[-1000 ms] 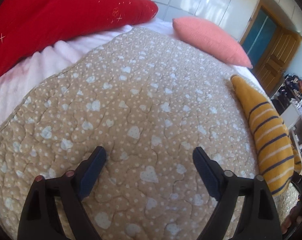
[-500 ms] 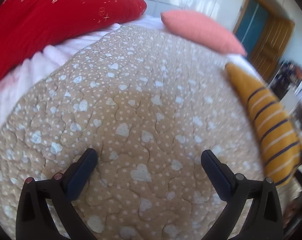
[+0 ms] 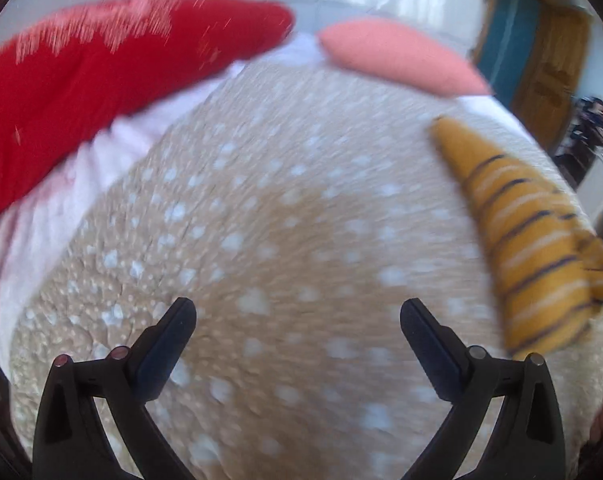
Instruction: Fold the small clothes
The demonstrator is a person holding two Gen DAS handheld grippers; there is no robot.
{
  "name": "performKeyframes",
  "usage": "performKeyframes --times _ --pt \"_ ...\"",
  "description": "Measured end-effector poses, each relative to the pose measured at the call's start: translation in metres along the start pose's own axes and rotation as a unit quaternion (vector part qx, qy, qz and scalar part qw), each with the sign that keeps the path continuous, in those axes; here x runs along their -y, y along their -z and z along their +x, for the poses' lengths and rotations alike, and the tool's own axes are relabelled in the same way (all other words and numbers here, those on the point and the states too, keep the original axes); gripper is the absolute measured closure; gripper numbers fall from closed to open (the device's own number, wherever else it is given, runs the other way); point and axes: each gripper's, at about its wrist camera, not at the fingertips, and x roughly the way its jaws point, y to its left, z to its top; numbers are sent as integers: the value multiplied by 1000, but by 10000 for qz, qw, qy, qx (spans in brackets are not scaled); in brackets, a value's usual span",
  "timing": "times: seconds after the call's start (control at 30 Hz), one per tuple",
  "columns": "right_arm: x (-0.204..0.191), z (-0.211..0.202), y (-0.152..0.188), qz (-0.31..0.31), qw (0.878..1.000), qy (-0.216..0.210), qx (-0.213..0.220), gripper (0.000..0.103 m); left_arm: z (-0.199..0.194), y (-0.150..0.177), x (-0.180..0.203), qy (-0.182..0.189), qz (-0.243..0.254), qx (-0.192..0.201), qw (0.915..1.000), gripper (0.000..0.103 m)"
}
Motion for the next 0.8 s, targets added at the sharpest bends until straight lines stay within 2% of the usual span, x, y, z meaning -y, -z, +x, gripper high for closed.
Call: performKeyframes --times 0.07,0.1,0.17,0.2,0.23,0.33,0.43,0.53,0.67,0.73,0.8 --pt "14 11 -1 371 9991 -132 -135 18 -15 -6 25 143 292 242 9992 1" --pt "25 22 2 630 9970 -204 -390 18 -18 -9 35 219 395 299 9985 1" --pt "40 45 11 923 9900 -143 -1056 18 -19 -15 66 452 672 345 9961 1" --pt "49 60 23 1049 9814 161 -1599 19 -16 -16 76 499 740 326 9955 1" --pt "53 60 27 1050 9806 345 -1617 21 -11 -16 89 550 816 286 9947 1" --pt "53 45 20 1012 9830 454 -1466 22 -2 -14 114 658 856 108 9941 1" --pt "57 25 11 878 9874 718 -1104 22 -13 -9 128 644 834 201 9942 1" --pt "63 20 8 900 9870 900 -982 22 -36 -1 142 189 1087 677 9916 1" --pt "66 21 6 930 9849 1108 -947 22 -67 10 161 -477 1380 1342 9801 1" --pt "63 19 5 788 9854 1205 -914 22 -76 15 168 -749 1546 1544 9730 1" --pt "56 16 5 560 9860 1333 -834 22 -81 18 171 -909 1619 1591 9696 0"
